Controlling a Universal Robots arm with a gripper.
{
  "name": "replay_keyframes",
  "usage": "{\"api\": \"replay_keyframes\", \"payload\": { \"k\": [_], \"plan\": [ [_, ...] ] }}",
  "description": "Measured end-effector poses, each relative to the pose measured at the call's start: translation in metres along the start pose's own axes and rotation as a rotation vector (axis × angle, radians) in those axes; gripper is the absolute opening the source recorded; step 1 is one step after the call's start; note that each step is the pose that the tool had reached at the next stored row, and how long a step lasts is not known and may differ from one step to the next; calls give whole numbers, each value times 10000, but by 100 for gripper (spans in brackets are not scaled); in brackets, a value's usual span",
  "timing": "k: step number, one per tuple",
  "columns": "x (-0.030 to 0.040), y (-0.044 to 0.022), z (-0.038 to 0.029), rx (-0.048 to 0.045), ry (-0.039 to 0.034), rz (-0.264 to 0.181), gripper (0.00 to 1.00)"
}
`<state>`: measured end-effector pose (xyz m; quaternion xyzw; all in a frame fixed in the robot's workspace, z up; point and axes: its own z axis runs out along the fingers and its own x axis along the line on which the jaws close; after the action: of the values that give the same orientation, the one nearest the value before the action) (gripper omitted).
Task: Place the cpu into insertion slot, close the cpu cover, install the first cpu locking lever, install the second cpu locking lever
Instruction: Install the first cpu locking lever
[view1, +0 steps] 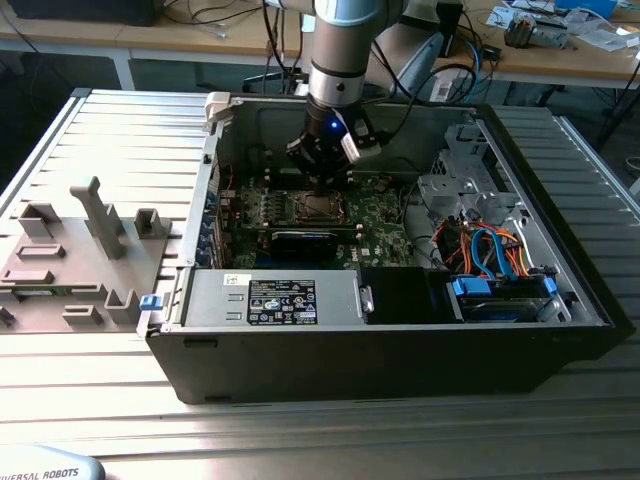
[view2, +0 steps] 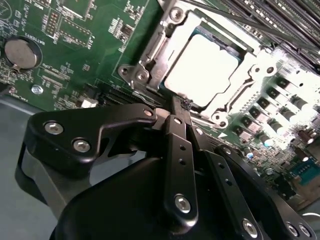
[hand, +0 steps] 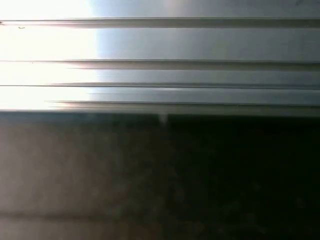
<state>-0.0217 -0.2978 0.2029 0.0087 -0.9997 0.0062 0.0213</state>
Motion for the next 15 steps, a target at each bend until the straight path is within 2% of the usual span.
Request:
{"api": "replay_keyframes", "payload": {
  "k": [4,6,7,10,12,15],
  "plan": [
    [-51,0,10,-6,30,0,11],
    [-150,-2,15,-5,88,-1,11],
    [-174,-1,3,-10,100,-2,11],
    [-170,-3,-95,4,95,-2,11],
    [-161,-4,-191,13,76,0,11],
    [-144,-5,-256,23,41,0,11]
  ]
}}
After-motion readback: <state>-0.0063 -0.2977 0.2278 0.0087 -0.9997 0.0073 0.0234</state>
